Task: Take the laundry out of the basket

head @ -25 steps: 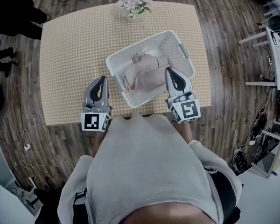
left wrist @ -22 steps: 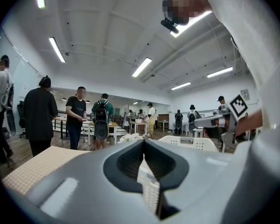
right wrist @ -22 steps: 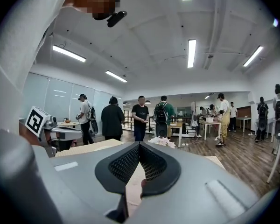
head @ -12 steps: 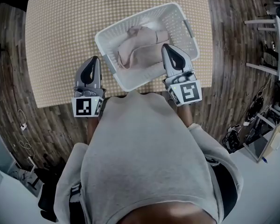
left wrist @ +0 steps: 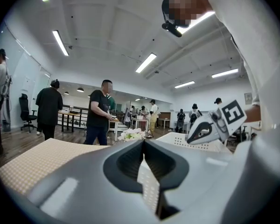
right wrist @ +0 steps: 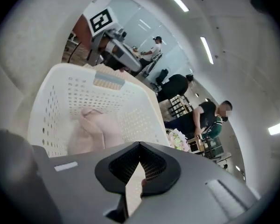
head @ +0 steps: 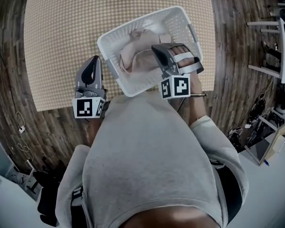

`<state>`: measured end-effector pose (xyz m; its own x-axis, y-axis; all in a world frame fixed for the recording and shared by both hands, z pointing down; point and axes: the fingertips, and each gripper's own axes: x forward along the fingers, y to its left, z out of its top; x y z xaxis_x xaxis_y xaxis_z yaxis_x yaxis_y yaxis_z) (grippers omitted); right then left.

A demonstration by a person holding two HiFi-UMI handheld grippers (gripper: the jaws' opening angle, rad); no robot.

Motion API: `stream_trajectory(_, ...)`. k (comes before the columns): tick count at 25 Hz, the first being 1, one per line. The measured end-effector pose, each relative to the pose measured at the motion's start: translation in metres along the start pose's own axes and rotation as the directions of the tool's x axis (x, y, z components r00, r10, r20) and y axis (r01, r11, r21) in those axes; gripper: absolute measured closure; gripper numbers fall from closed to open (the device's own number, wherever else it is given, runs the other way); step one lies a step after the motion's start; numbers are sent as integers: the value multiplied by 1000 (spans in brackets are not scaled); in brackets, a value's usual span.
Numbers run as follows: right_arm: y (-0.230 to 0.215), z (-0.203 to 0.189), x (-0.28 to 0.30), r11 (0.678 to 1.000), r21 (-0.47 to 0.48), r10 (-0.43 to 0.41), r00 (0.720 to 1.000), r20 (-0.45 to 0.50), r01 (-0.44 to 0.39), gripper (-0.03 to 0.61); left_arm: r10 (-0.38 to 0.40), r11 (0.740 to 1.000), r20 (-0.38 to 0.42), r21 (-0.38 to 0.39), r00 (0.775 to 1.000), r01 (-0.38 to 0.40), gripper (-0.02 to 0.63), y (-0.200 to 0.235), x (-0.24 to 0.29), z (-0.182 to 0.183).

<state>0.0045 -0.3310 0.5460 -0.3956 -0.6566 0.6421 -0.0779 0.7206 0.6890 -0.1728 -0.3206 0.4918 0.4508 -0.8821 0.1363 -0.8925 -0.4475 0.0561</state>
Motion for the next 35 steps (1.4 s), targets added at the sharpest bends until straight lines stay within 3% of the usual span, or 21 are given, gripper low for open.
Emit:
stream_trajectory(2,9,-4,13,998,-17,55,998,-9,-55,579,9,1000,3,-5,1000,-9,603,1,-1,0)
stream_trajectory(7,39,-25,33,974,73,221,972,-75,-215,575,35,999,9,-15,999,-34,603,6,-6,-1)
stream_trajectory(8,46,-31,38,960,95,274,956,-100,-265,453,39,999,10,-17,999,-39,603,8,-7,-2)
stream_trajectory(9,54,-36,45,941,117,330,936,-126,-316,292,42,999,11,-20,999,-42,603,9,-8,-3)
stream_trajectory(10,61,-43,52,922,135,381,912,-154,-363,251,45,999,12,-22,999,-44,603,10,-8,-4)
stream_trajectory(11,67,-50,60,904,144,424,887,-184,-402,152,46,999,14,-24,999,-46,603,11,-8,-4)
stream_trajectory(12,73,-57,68,890,146,456,864,-213,-433,100,47,999,15,-24,999,-47,603,12,-8,-4)
stream_trajectory(14,80,-69,85,866,142,500,830,-248,-480,40,48,999,18,-26,999,-48,603,11,-8,-3)
stream_trajectory(22,123,-95,141,757,160,649,704,-287,-633,27,66,997,16,-36,998,-65,603,14,-10,-4)
stream_trajectory(28,144,-107,153,600,304,800,549,-244,-739,4,78,996,18,-35,997,-77,603,19,-13,-4)
stream_trajectory(30,146,-108,152,586,314,810,536,-238,-747,0,78,996,17,-37,997,-77,603,18,-13,-4)
stream_trajectory(35,144,-105,149,600,303,800,542,-259,-741,25,79,996,24,-32,997,-78,603,19,-10,0)
